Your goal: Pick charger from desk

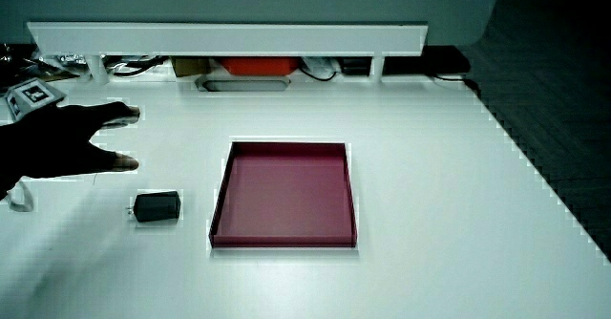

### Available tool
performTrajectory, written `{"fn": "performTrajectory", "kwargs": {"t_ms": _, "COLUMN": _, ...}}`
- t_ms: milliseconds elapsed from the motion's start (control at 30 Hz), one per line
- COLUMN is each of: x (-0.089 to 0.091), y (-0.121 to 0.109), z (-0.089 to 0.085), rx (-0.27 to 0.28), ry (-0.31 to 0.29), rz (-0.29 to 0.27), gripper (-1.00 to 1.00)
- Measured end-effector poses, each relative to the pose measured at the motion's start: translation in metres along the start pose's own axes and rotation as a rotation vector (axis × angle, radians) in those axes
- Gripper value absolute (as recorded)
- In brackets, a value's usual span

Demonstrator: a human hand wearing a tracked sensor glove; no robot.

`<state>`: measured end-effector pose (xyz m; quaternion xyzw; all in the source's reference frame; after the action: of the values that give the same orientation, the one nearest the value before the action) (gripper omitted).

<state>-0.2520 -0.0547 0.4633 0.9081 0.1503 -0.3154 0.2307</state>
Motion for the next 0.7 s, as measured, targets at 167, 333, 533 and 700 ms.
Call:
{"fn": "performTrajectory", "kwargs": {"t_ms": 167, "x": 0.004, "y": 0.001, "z": -0.018, "rx": -0.066, "ry": -0.034, "rz": 0.055, "gripper": 0.0}}
{"fn": "performTrajectory", "kwargs": {"t_ms": 333, "x": 0.004, "y": 0.003, "z": -0.038, "rx": -0.109, "ry": -0.047, "rz": 0.052, "gripper": 0.0}}
{"fn": "performTrajectory", "kwargs": {"t_ms": 533, "x": 0.014, "y": 0.002, "z": -0.057, "rx": -0.189, "ry": -0.01, "rz": 0.131, "gripper": 0.0}}
{"fn": "performTrajectory", "kwargs": {"t_ms": 700, "x": 0.007, "y": 0.003, "z": -0.08, "rx": -0.219, "ry": 0.009, "rz": 0.13, "gripper": 0.0}}
